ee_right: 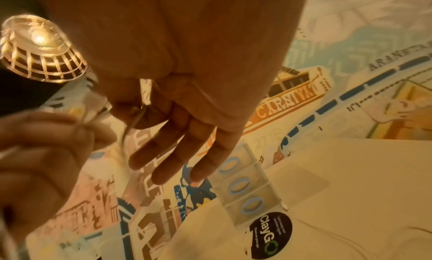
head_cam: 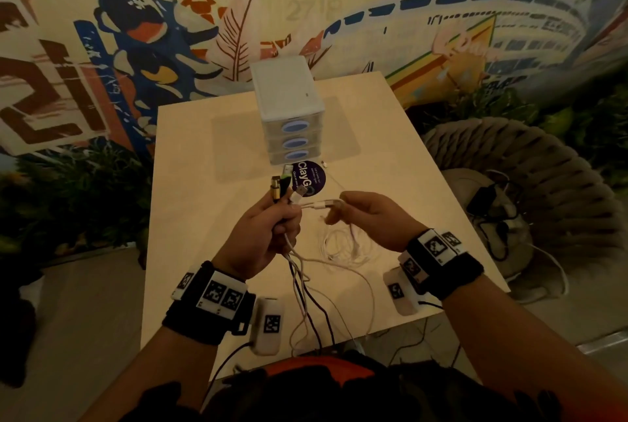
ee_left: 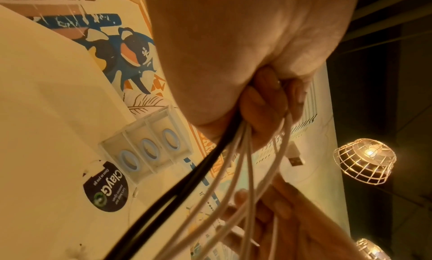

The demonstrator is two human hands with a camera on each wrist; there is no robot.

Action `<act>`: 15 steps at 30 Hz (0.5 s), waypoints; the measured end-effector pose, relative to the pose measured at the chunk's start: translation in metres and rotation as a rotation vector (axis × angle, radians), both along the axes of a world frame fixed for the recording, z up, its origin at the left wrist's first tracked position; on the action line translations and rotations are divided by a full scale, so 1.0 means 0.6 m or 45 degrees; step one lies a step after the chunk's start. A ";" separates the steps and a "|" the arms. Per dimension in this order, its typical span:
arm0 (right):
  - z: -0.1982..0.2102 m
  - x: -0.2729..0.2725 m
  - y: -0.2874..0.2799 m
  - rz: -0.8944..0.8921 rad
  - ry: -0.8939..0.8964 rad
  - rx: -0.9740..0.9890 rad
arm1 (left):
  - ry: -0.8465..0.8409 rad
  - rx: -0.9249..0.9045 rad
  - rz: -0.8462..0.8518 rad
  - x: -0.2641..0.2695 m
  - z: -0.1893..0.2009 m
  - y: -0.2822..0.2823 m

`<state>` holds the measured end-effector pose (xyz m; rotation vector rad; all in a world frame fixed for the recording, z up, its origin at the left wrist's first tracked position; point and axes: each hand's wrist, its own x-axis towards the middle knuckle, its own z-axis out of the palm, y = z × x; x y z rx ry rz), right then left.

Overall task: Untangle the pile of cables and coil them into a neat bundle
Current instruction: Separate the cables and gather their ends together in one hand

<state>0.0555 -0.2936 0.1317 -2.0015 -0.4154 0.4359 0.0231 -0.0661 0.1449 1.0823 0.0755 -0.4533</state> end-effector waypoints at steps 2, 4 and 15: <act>0.008 -0.001 -0.014 -0.002 -0.038 -0.028 | 0.000 0.049 0.022 -0.001 -0.005 0.002; 0.011 0.003 -0.025 -0.001 -0.064 -0.086 | 0.001 0.037 0.060 0.001 -0.010 0.002; 0.015 0.026 -0.118 -0.154 -0.185 -0.242 | 0.067 0.007 0.305 0.006 -0.020 0.016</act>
